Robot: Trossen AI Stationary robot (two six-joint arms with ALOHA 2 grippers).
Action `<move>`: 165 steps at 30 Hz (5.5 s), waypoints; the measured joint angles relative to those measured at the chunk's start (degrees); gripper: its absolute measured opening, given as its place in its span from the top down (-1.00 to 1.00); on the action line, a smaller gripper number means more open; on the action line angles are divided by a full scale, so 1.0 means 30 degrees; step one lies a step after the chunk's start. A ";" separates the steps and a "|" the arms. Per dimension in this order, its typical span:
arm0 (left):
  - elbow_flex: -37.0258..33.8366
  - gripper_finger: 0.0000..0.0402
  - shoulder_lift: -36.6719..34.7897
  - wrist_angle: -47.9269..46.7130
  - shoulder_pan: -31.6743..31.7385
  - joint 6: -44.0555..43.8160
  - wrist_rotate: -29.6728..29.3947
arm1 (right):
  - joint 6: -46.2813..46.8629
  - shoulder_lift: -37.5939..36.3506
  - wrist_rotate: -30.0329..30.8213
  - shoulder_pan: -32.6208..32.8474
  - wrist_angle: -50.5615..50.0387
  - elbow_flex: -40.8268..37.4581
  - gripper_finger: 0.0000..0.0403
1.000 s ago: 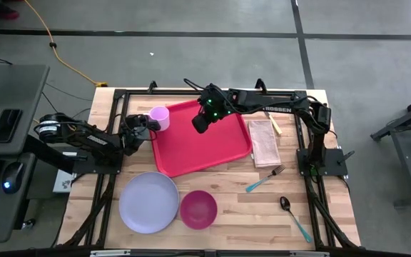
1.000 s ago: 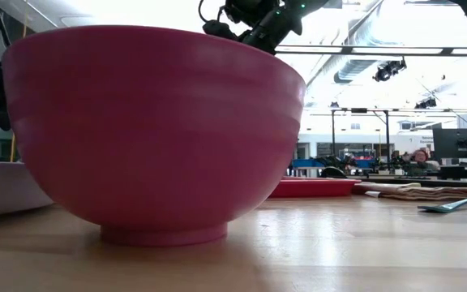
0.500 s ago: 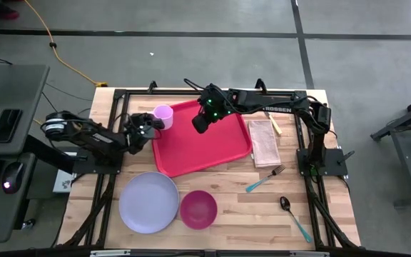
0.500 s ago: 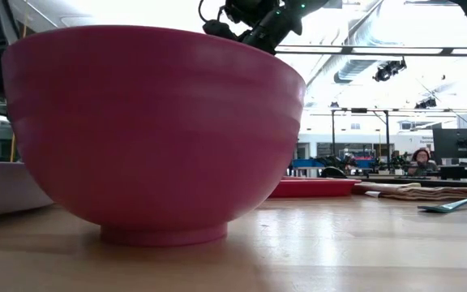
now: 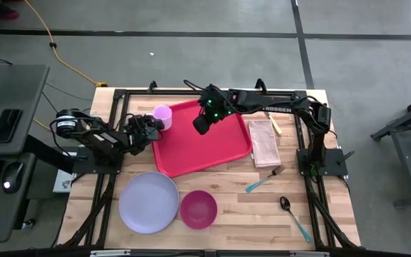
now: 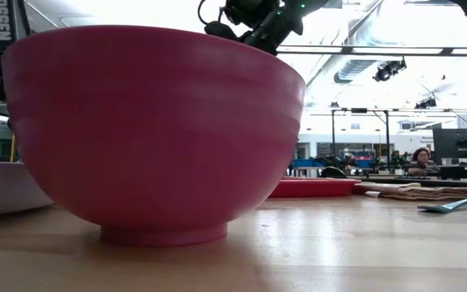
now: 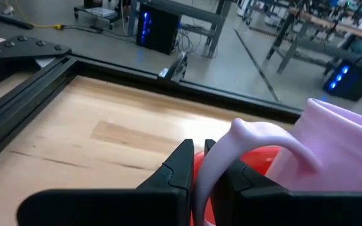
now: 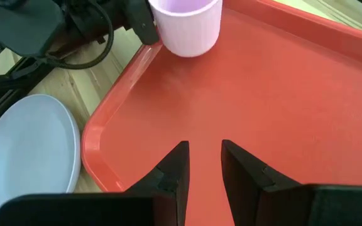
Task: Set up tray
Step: Put the light pink mug at the top left of the red tray, then put the purple plate on the red tray below the light pink mug
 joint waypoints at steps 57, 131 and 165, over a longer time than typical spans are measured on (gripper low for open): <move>-0.0022 0.40 0.0748 -0.0539 -0.0015 -0.0576 0.0476 | 0.0070 0.0000 -0.0073 0.0044 -0.0072 0.0000 0.65; -0.0036 -0.02 -2.2005 -1.4222 -0.0020 0.7904 1.9027 | -0.3597 0.0000 0.0121 0.0036 -0.5391 0.0000 0.65; -0.0022 -0.02 -2.3319 -1.4252 -0.0017 0.4052 2.6055 | -0.1449 -1.3645 0.3777 0.1545 -0.0251 -1.2166 0.65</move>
